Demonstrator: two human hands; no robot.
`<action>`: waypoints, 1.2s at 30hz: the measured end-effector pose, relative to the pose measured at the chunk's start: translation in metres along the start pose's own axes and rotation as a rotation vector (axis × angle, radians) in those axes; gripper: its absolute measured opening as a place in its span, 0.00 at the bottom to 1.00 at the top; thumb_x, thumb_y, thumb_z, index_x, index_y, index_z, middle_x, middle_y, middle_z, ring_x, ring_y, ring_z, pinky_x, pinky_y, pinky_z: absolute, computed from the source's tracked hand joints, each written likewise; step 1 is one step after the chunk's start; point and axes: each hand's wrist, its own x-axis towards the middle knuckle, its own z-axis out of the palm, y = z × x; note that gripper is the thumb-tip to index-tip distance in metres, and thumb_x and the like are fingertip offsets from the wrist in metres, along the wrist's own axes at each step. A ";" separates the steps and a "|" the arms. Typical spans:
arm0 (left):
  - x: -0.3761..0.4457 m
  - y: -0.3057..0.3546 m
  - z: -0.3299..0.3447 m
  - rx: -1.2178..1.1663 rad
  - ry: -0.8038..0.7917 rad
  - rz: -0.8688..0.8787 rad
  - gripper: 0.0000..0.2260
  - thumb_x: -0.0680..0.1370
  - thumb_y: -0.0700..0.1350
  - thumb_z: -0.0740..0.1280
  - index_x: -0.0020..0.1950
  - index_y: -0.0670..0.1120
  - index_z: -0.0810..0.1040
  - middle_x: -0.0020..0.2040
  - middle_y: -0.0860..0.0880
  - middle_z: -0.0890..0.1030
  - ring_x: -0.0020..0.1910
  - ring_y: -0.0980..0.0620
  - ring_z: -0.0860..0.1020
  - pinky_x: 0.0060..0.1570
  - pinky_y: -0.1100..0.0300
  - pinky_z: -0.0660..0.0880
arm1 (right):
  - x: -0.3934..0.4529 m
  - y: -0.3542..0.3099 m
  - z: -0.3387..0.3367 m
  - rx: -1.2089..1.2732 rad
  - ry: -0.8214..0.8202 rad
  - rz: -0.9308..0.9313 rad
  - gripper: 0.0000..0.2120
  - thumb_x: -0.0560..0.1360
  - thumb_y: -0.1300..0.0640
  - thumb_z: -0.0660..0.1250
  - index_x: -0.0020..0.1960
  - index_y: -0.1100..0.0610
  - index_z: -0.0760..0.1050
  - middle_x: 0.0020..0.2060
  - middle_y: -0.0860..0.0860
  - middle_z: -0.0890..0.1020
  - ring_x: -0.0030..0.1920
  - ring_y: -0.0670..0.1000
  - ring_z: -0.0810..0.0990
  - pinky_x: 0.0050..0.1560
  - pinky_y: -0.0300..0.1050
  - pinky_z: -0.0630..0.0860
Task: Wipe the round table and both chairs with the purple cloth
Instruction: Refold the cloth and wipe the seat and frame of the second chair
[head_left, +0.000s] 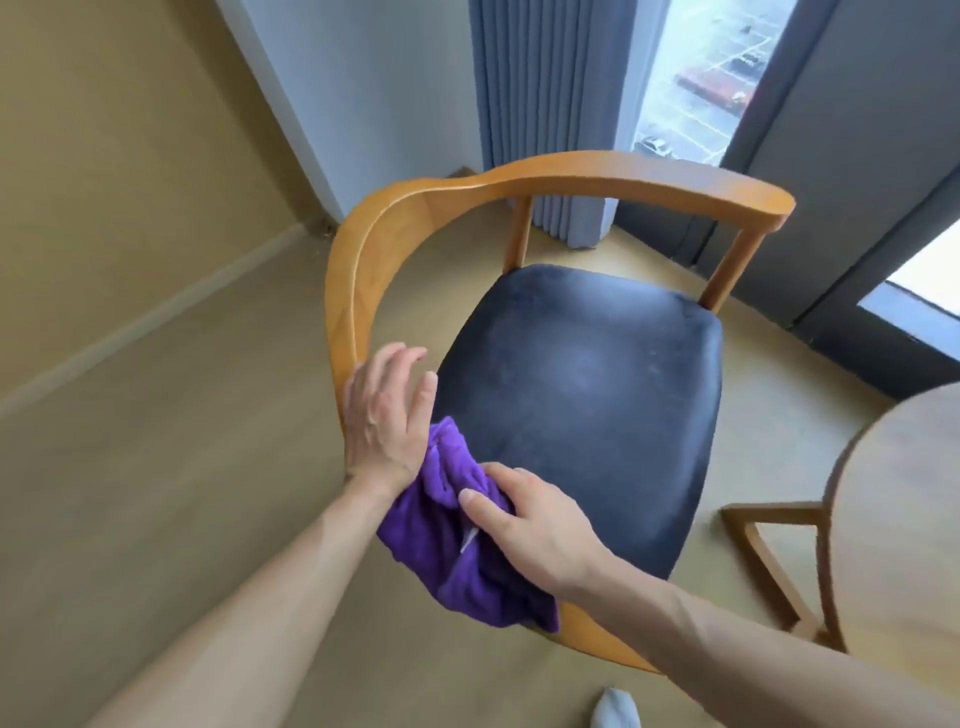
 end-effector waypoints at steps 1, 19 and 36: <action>-0.001 0.001 -0.001 0.028 0.022 -0.033 0.25 0.82 0.56 0.51 0.65 0.41 0.78 0.65 0.43 0.77 0.67 0.42 0.74 0.68 0.40 0.65 | 0.000 0.001 0.001 0.016 -0.006 -0.006 0.15 0.78 0.37 0.56 0.57 0.43 0.74 0.50 0.44 0.79 0.52 0.48 0.78 0.57 0.51 0.75; -0.030 0.031 0.008 0.126 0.083 -0.395 0.22 0.84 0.57 0.54 0.72 0.46 0.72 0.70 0.46 0.74 0.68 0.44 0.71 0.64 0.52 0.67 | -0.024 0.059 -0.039 0.419 -0.323 -0.182 0.13 0.73 0.49 0.66 0.56 0.47 0.79 0.51 0.49 0.85 0.55 0.52 0.83 0.65 0.58 0.75; 0.001 0.007 -0.040 -0.201 0.262 -0.912 0.33 0.80 0.68 0.44 0.54 0.49 0.83 0.59 0.46 0.82 0.61 0.43 0.78 0.66 0.46 0.71 | 0.080 -0.025 0.029 0.435 -0.195 -0.266 0.34 0.76 0.40 0.67 0.78 0.46 0.60 0.73 0.46 0.70 0.71 0.47 0.69 0.69 0.41 0.65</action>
